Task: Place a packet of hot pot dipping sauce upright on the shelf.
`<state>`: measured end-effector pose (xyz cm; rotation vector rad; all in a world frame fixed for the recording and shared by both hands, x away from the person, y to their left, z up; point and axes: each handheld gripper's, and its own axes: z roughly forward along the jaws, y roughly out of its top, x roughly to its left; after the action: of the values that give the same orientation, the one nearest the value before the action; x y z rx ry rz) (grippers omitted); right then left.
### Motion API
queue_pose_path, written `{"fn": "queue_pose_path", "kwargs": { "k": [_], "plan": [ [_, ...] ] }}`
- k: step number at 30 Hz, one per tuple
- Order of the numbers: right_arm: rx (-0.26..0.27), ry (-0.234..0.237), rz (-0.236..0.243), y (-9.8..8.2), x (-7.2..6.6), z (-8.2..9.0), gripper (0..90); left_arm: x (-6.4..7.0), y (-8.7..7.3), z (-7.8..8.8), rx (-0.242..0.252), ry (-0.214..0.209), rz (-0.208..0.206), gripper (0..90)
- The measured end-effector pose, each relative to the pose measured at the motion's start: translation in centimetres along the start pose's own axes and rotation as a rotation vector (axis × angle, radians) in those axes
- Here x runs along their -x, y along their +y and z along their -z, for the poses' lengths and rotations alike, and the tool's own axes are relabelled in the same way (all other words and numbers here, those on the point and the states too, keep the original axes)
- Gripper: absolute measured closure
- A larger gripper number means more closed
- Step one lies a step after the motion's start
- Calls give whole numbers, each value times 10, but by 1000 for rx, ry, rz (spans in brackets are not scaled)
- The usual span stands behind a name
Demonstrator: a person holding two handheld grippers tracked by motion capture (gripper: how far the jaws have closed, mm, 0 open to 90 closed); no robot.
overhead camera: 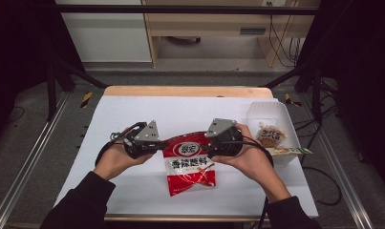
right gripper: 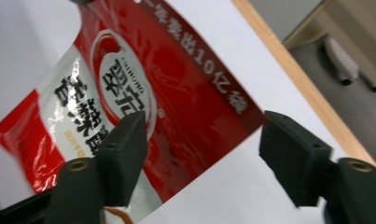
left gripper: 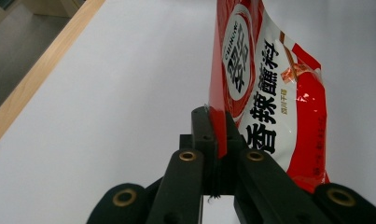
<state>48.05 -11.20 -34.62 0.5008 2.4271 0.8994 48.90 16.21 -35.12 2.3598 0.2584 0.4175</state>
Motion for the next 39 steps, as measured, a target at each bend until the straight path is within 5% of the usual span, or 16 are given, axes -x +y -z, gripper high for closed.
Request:
{"fn": "queue_pose_path", "kwargs": {
  "k": [7,15,21,31,39],
  "plan": [
    [-14,116,-4,4,6,1,514,-1,5,4,7,6,-11,899],
    [-52,164,6,8,10,2,695,-3,5,7,9,13,-4,899],
    [-74,206,24,8,9,1,714,-4,5,8,7,19,-9,899],
    [-86,210,37,10,5,-4,738,-3,6,9,14,13,-14,899],
    [-95,205,44,11,3,-10,882,-3,6,11,26,7,-4,898]
  ]
}}
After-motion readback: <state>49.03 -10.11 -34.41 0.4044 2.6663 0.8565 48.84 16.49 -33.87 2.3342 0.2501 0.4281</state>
